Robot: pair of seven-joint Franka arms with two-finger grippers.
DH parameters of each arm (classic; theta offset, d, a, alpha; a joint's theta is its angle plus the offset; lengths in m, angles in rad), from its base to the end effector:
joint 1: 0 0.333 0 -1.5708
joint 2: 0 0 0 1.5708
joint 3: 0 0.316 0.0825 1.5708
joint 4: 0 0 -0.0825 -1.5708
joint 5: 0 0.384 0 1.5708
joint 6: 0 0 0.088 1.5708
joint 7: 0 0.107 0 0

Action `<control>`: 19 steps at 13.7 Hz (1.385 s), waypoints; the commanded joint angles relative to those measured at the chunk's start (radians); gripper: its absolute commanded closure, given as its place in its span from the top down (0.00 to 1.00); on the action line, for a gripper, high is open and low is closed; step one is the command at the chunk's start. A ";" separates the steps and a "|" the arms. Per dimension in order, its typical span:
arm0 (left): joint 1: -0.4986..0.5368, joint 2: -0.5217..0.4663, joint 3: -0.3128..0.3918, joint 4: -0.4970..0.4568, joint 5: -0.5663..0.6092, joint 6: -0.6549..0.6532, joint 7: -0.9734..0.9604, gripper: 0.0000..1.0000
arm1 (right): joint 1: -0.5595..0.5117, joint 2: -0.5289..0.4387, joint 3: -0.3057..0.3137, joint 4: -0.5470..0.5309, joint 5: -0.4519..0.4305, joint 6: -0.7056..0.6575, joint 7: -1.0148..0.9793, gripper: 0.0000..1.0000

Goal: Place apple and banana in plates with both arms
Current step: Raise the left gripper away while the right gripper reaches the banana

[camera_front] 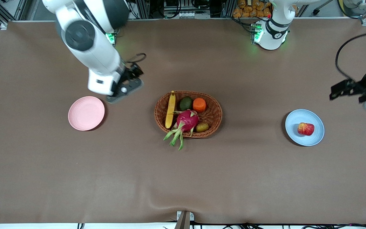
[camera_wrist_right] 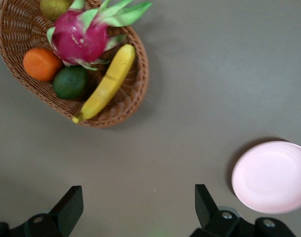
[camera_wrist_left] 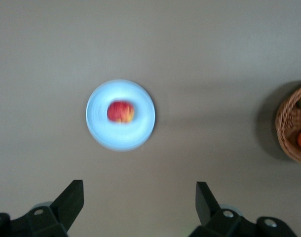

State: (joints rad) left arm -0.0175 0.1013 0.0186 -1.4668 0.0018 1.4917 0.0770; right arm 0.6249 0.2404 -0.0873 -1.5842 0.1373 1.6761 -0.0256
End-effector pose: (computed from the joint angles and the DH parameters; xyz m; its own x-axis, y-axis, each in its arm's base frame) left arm 0.5774 0.0003 0.6092 0.9942 -0.0756 -0.0764 -0.0757 -0.9971 0.0022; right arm 0.5225 0.3325 0.4860 0.8445 0.5156 -0.1448 0.5031 -0.8565 -0.1157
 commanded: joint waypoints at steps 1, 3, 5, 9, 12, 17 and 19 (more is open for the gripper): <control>-0.015 -0.103 0.011 -0.038 -0.011 -0.059 -0.037 1.00 | 0.100 0.112 -0.011 0.033 0.007 0.046 0.094 1.00; -0.015 -0.136 0.012 -0.043 -0.011 -0.082 -0.029 1.00 | 0.165 0.143 -0.012 0.033 0.004 0.080 0.230 1.00; -0.022 -0.159 0.011 -0.049 -0.013 -0.099 -0.028 1.00 | 0.205 0.184 -0.012 0.030 0.002 0.129 0.291 1.00; -0.025 -0.129 0.026 -0.049 -0.019 -0.018 -0.034 1.00 | 0.266 0.255 -0.014 0.026 -0.027 0.188 0.397 0.90; -0.038 -0.130 0.064 -0.047 -0.049 -0.010 -0.028 1.00 | 0.279 0.306 -0.012 0.024 -0.036 0.201 0.467 0.83; -0.050 -0.127 0.064 -0.050 -0.040 -0.010 -0.080 1.00 | 0.286 0.356 -0.014 0.023 -0.044 0.225 0.513 0.68; -0.050 -0.127 0.064 -0.050 -0.036 -0.010 -0.094 1.00 | 0.288 0.369 -0.012 0.023 -0.048 0.225 0.535 0.59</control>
State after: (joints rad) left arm -0.0563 -0.0187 0.0704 -1.5090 -0.0295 1.4713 0.0024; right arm 0.8957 0.5925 -0.0889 -1.5812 0.1074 1.9061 0.4688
